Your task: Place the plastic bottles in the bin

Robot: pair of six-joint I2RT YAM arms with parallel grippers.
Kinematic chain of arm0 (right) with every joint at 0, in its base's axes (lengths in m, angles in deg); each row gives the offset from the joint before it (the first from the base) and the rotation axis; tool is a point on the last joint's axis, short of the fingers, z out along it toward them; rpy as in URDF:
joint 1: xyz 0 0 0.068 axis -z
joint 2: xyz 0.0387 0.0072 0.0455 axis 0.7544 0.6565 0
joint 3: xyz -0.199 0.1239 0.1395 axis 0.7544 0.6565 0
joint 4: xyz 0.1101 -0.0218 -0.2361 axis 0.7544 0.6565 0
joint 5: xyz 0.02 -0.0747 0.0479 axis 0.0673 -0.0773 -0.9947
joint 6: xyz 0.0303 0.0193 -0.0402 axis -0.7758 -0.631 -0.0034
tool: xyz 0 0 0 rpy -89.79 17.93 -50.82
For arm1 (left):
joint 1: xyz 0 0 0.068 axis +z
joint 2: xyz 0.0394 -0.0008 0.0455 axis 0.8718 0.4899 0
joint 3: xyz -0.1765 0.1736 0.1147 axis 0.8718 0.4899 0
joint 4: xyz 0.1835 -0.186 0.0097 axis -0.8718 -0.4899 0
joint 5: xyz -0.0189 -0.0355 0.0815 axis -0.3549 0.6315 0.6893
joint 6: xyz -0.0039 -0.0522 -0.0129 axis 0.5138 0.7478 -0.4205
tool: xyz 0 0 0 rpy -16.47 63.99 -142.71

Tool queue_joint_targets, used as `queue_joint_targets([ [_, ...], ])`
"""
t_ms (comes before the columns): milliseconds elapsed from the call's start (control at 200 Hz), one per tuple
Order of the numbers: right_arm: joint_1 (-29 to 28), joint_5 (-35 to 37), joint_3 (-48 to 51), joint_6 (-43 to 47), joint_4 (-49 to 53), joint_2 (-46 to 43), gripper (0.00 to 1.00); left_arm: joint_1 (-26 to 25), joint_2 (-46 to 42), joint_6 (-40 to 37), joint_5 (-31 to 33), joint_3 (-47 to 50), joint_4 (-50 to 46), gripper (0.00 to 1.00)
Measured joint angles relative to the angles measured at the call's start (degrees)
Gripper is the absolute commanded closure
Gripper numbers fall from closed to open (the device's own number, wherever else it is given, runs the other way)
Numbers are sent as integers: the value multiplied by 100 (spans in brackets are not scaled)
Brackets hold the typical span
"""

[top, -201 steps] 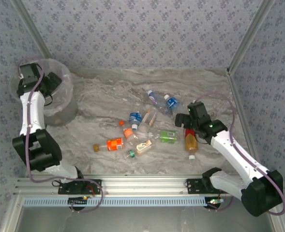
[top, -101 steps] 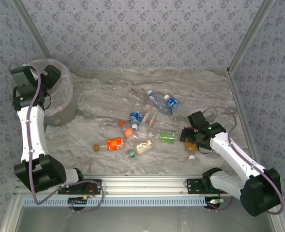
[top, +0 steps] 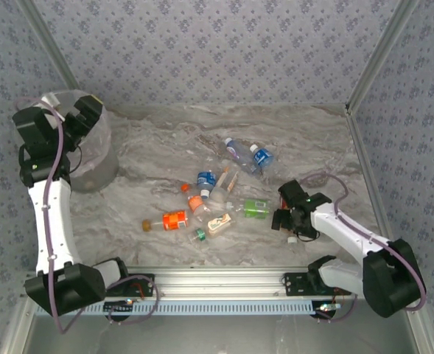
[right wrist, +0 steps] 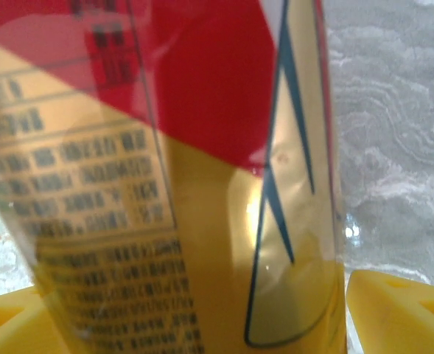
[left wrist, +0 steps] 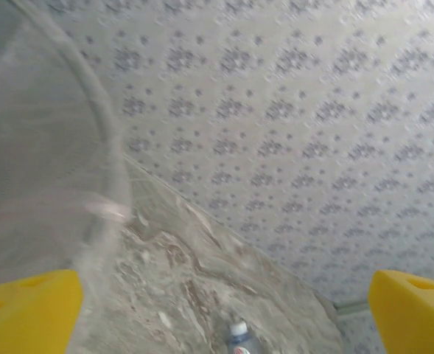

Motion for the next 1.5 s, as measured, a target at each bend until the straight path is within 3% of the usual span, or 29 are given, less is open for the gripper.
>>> queue_joint_targets([
  [180, -9, 92, 212, -2, -459, 20, 12, -743, 0, -225, 127, 0, -195, 1],
  [395, -9, 142, 271, -15, -852, 205, 17, -1067, -2, -422, 286, 0, -297, 1],
  [705, -74, 372, 304, -140, -981, 238, 35, -1644, -42, -940, 260, 28, -186, 1],
  [860, -177, 656, 304, -221, -748, -442, 40, -2144, 131, -1375, 299, -223, -417, 1],
  [1054, -466, 837, 299, -66, -822, -1753, 43, -2361, 227, -1486, 323, -221, -319, 0],
  [1219, -511, 254, 136, 439, -1613, -2264, 43, -2632, 529, -1423, 369, -208, -125, 1],
  [1499, -785, -1095, -621, 1224, -3053, -1366, 42, -3491, 1322, -1270, 234, -216, -79, 0],
])
